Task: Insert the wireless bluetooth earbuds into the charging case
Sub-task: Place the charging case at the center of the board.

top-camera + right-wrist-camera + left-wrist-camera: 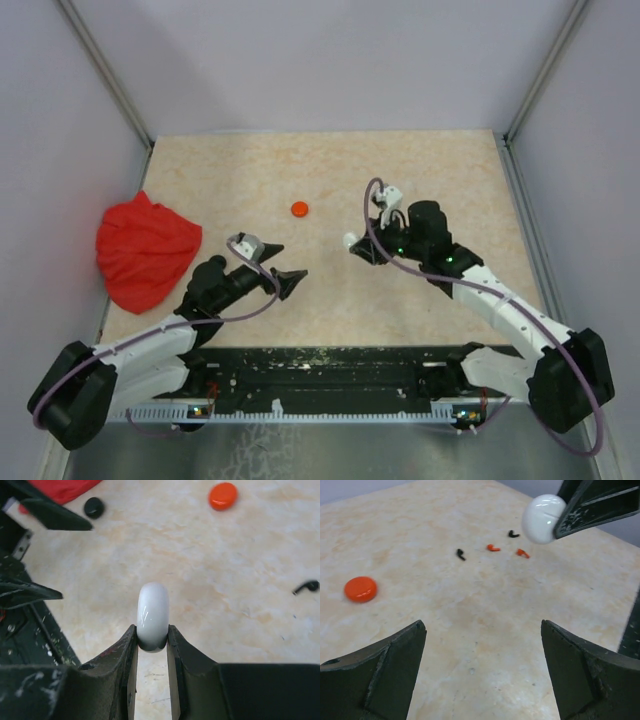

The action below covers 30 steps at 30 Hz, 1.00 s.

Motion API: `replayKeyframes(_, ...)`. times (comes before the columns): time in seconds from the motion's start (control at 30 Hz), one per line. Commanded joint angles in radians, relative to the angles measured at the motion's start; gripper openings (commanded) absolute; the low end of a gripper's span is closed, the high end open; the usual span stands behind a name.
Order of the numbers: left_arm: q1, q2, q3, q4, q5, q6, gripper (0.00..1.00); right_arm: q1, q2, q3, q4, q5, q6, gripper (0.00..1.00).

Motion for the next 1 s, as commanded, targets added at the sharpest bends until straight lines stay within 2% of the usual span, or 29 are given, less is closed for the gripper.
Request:
replayKeyframes(0.0,0.004,-0.028,-0.011,-0.087,-0.295,-0.001,1.00,-0.141,0.021,-0.037,0.050,0.093,0.244,0.00)
replayKeyframes(0.2,0.009,-0.019,0.002,-0.138,-0.427,-0.041,1.00,-0.417,0.035,-0.147,0.102,0.097,0.454,0.00)
replayKeyframes(0.5,0.019,0.027,0.036,-0.197,-0.431,-0.050,1.00,-0.734,0.057,-0.276,0.176,0.246,0.684,0.00)
replayKeyframes(0.83,0.021,0.032,0.052,-0.232,-0.439,-0.053,1.00,-0.825,0.063,-0.363,0.056,0.353,0.731,0.00)
replayKeyframes(0.97,0.021,0.035,0.052,-0.232,-0.445,-0.061,1.00,-0.835,0.032,-0.393,0.035,0.363,0.734,0.13)
